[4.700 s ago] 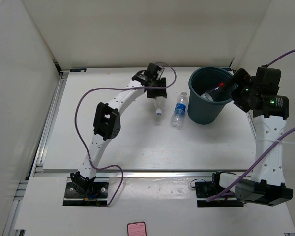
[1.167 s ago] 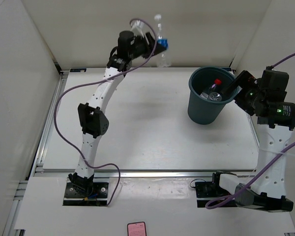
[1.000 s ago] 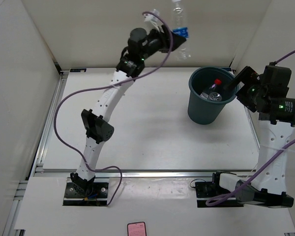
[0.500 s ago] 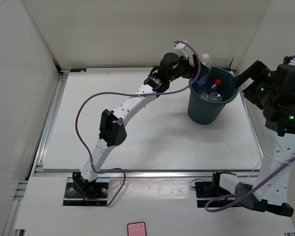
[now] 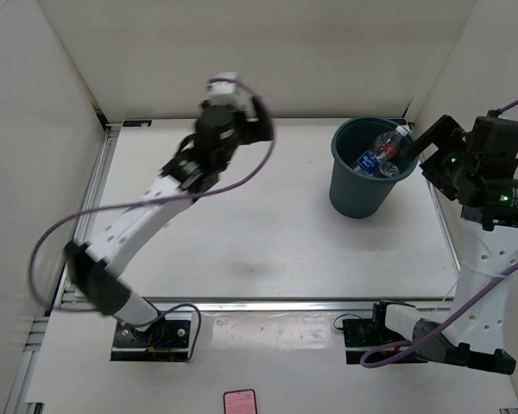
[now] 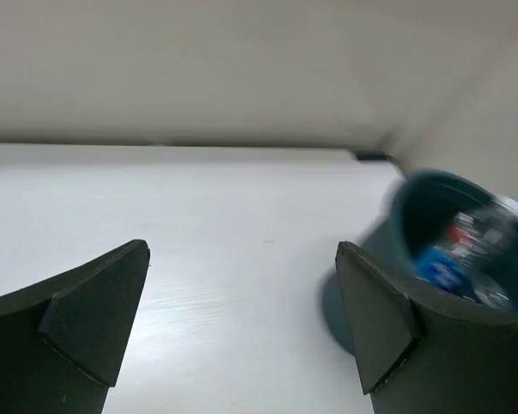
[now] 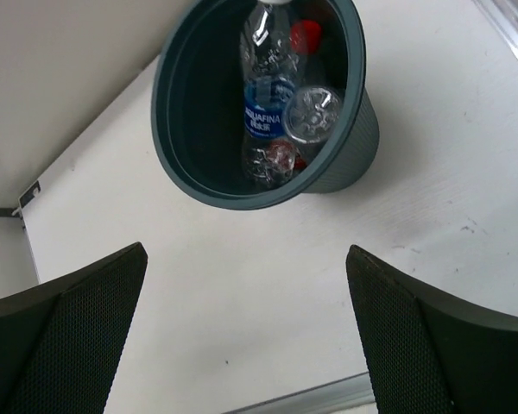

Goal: Put the plastic bottles in the bin

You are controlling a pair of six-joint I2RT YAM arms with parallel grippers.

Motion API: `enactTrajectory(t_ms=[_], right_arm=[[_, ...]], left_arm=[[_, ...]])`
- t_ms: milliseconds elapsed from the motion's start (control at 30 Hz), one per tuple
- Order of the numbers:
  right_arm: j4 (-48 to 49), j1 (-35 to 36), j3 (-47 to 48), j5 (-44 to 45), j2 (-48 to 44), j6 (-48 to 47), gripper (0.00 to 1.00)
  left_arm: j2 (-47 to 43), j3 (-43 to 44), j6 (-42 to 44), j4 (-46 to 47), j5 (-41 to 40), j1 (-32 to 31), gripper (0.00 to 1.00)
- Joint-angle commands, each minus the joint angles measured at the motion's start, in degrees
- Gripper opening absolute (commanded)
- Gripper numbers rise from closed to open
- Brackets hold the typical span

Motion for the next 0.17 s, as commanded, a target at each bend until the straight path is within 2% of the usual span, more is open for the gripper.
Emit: enactTrajectory(t_ms=[0,100,133], right_arm=[[-1.8,-0.2,-3.3,-1.0,-0.3,1.6,1.0],[0.1,-0.2,-7.6,-2.0,-1.8,1.6,1.0],[0.1,-0.2,-8.5,-2.0,-2.4,2.4,1.0]], left_arm=[[-17.1,-15.6,1.5,-2.8,-18.0,2.4,1.0],[-26.4,-26.1,-3.0,-11.1,-26.3,3.8,1.0],[-28.2,-27.9,-7.5,-14.2,-29.4,4.3,1.0]])
